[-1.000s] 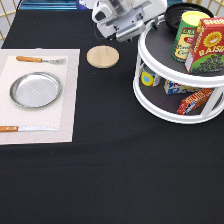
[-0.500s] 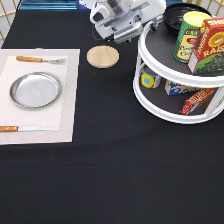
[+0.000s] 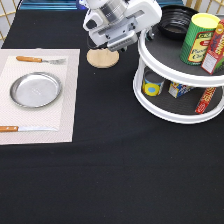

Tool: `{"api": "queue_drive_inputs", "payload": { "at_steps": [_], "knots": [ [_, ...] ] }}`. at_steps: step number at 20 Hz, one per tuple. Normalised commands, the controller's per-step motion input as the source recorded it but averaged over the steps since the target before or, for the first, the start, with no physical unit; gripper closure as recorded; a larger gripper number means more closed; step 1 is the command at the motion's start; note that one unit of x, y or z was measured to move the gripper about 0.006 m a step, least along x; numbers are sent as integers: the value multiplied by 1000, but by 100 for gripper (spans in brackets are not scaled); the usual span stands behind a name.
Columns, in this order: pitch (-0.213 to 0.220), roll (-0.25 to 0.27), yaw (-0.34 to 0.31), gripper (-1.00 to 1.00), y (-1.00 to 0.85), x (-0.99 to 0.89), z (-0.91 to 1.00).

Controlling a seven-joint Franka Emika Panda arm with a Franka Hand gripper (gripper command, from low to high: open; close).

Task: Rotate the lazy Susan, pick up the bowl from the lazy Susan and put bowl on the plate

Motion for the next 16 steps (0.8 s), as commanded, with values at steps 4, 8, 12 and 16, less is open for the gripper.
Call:
{"api": "queue_drive_inputs", "payload": {
  "at_steps": [4,8,12,16],
  "knots": [
    [77,1,142,-100,43,734,325],
    [51,0,172,-100,107,706,249],
    [4,9,168,-100,6,679,80],
    [-1,9,170,-100,0,641,0]
  ]
}}
